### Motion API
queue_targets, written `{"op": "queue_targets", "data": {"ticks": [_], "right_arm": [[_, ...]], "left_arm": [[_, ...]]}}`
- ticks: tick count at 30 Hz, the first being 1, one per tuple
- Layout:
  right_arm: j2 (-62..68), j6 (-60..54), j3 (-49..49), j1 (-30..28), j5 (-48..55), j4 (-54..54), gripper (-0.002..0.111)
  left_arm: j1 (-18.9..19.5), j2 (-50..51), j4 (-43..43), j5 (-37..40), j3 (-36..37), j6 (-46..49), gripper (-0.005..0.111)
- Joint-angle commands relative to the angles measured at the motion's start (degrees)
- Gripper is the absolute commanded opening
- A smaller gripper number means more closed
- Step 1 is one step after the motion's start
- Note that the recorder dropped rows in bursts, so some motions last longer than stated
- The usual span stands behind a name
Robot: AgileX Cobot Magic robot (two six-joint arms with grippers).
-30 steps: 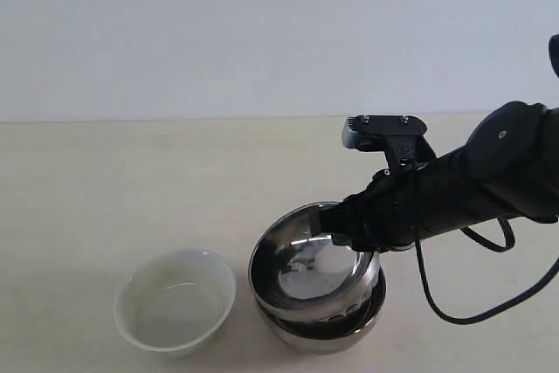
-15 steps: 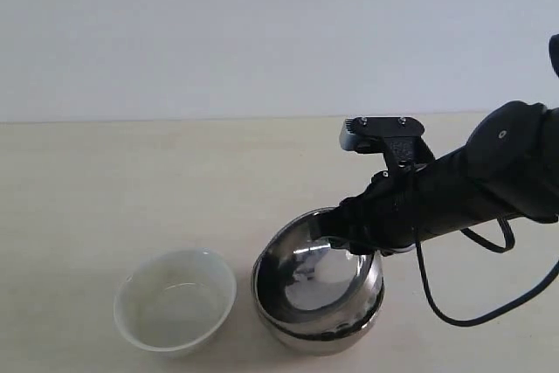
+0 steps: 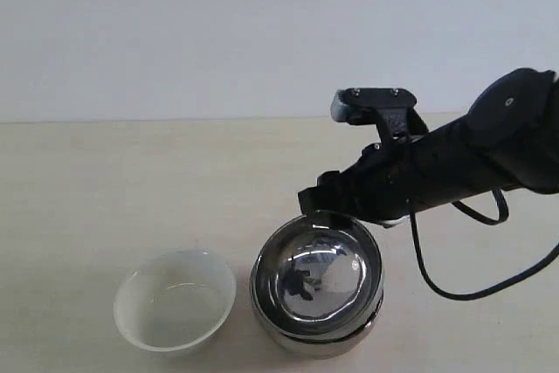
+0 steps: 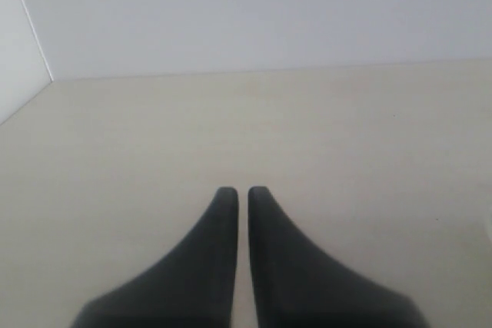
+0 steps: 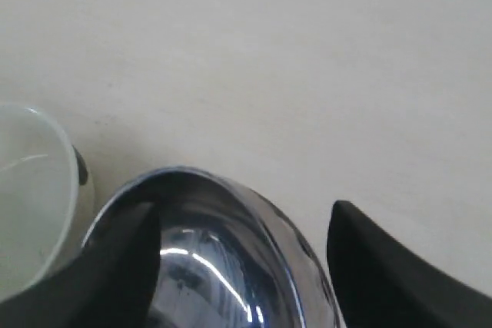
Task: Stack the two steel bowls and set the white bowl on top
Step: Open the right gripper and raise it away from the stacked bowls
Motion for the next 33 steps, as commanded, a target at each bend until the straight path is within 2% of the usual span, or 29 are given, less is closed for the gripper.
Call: {"op": "queue_targets", "data": {"ticks": [1, 3, 5, 7, 8, 11, 15, 21, 33], "right_arm": [[-3.93, -1.45, -0.98, 0.09, -1.03, -0.26, 0.055], [-5.71, -2.23, -0.98, 0.09, -0.83, -0.4, 0.046], [-7.54, -3.1, -0.98, 0.09, 1.07, -1.43, 0.028], [-8.45, -3.99, -0.98, 0.09, 3.93, -2.85, 0.002], [-8.45, -4.33, -0.98, 0.09, 5.2, -3.15, 0.0], [-7.52, -4.45, -0.71, 0.09, 7.57, -5.41, 0.0], [-5.32, -3.42, 0.88, 0.09, 0.84, -6.81, 0.0], [-2.03, -3.51, 1.99, 0.09, -3.58, -8.2, 0.0], [0.93, -3.48, 2.98, 0.09, -4.89, -8.33, 0.0]], "left_arm": [[0.03, -0.17, -0.15, 0.03, 0.2, -0.65, 0.004], [0.03, -0.17, -0.15, 0.03, 0.2, -0.65, 0.004], [0.03, -0.17, -0.15, 0.03, 0.2, -0.65, 0.004], [0.03, -0.17, -0.15, 0.03, 0.2, -0.65, 0.004], [0.03, -0.17, -0.15, 0.03, 0.2, -0.65, 0.004], [0.03, -0.17, -0.15, 0.03, 0.2, -0.65, 0.004], [0.03, -0.17, -0.15, 0.03, 0.2, -0.65, 0.004], [0.03, -0.17, -0.15, 0.03, 0.2, -0.65, 0.004], [0.03, -0.17, -0.15, 0.03, 0.2, -0.65, 0.004]]}}
